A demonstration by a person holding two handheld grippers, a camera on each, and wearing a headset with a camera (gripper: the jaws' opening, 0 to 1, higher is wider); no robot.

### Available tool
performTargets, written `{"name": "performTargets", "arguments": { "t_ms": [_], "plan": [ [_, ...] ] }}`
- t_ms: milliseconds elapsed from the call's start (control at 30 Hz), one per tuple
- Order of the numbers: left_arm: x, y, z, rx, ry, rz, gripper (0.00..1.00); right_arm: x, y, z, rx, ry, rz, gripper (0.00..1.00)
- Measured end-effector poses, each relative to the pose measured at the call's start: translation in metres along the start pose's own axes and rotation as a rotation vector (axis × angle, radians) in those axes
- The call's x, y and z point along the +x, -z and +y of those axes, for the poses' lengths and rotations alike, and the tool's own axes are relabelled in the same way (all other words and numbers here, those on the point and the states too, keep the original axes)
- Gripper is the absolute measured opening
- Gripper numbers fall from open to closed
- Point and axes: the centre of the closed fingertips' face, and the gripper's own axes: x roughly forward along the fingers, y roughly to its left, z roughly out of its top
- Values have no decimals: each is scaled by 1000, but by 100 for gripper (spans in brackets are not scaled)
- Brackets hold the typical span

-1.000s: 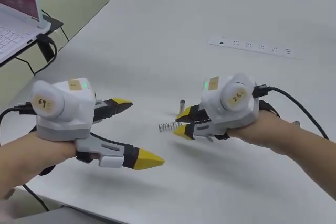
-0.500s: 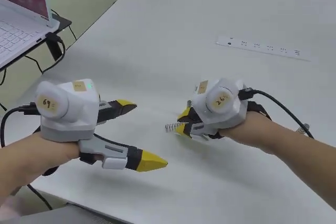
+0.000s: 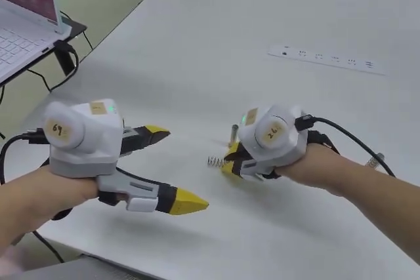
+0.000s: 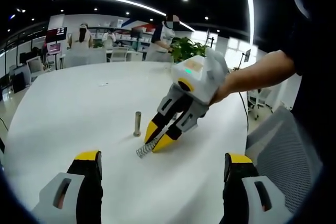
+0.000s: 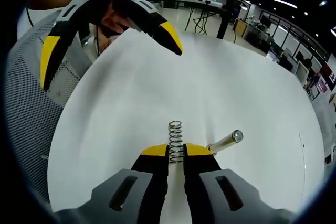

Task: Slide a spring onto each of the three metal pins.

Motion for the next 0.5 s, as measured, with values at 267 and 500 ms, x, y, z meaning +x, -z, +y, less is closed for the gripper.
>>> {"name": "performTargets", "arguments": {
  "t_ms": [267,500],
  "plan": [
    [2,-4,1,8,4,-5,93,-19,-10,3,5,-3,-43,8],
    [14,-5,-10,21,35,5,92,-45,-12,5,5,10,-69,8]
  ]
}}
